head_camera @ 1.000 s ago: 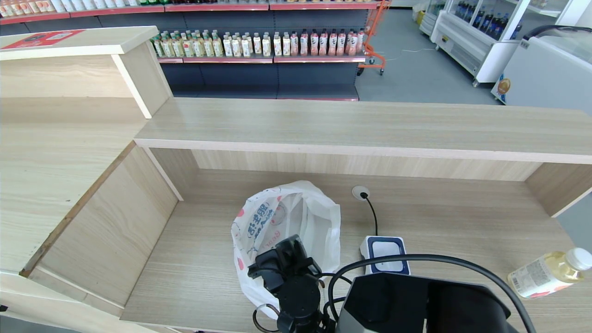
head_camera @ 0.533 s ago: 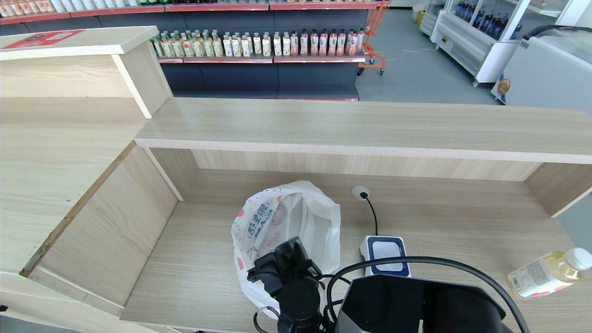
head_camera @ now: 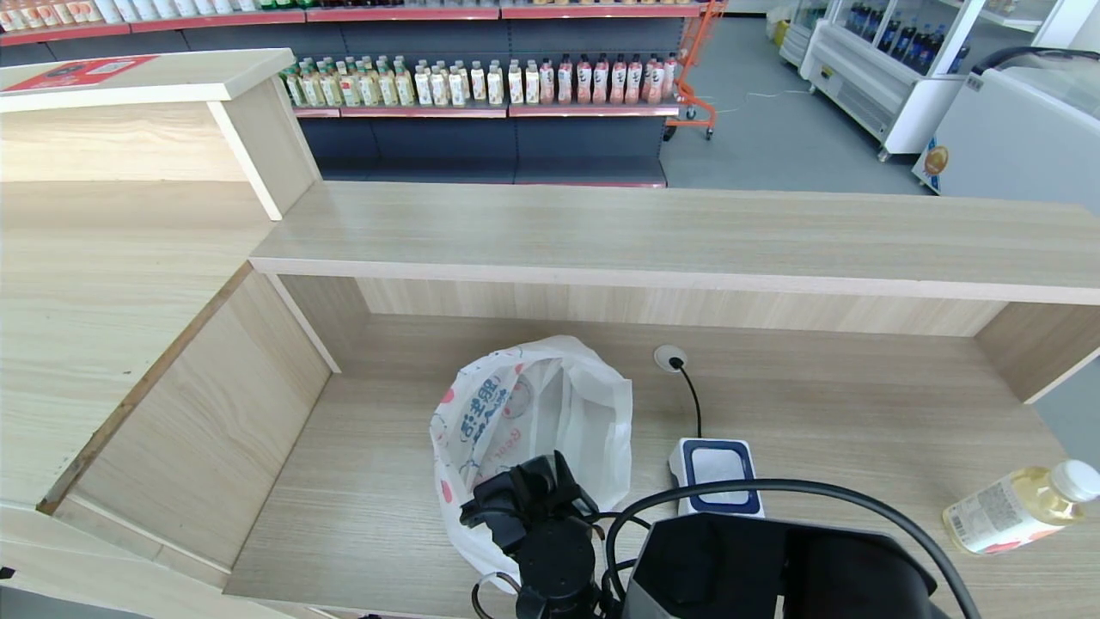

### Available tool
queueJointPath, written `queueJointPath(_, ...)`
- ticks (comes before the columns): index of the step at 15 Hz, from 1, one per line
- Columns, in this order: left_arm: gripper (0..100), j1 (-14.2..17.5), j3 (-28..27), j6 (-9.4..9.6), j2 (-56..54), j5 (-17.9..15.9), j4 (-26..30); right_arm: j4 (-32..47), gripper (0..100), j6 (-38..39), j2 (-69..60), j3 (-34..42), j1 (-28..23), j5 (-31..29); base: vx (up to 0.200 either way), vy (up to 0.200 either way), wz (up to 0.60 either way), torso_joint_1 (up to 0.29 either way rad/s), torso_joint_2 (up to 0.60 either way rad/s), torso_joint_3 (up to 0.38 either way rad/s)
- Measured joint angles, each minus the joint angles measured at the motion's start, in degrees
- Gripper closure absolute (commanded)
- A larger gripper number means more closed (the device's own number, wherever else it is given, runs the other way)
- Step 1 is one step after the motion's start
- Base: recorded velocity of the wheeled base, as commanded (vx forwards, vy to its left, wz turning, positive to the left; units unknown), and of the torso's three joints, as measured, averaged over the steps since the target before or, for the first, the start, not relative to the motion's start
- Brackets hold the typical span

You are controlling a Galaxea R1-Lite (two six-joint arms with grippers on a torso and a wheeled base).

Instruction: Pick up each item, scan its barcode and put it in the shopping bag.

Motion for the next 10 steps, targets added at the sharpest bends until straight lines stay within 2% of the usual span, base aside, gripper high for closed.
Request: queueJointPath(10, 0, 0.0, 0.0, -0.02, 0.0, 0.0, 0.0, 2.3, 0, -2.0, -3.7, 0.7, 1.2, 0.5, 0.000, 0.000, 0.00, 0.000, 0.00, 0.000)
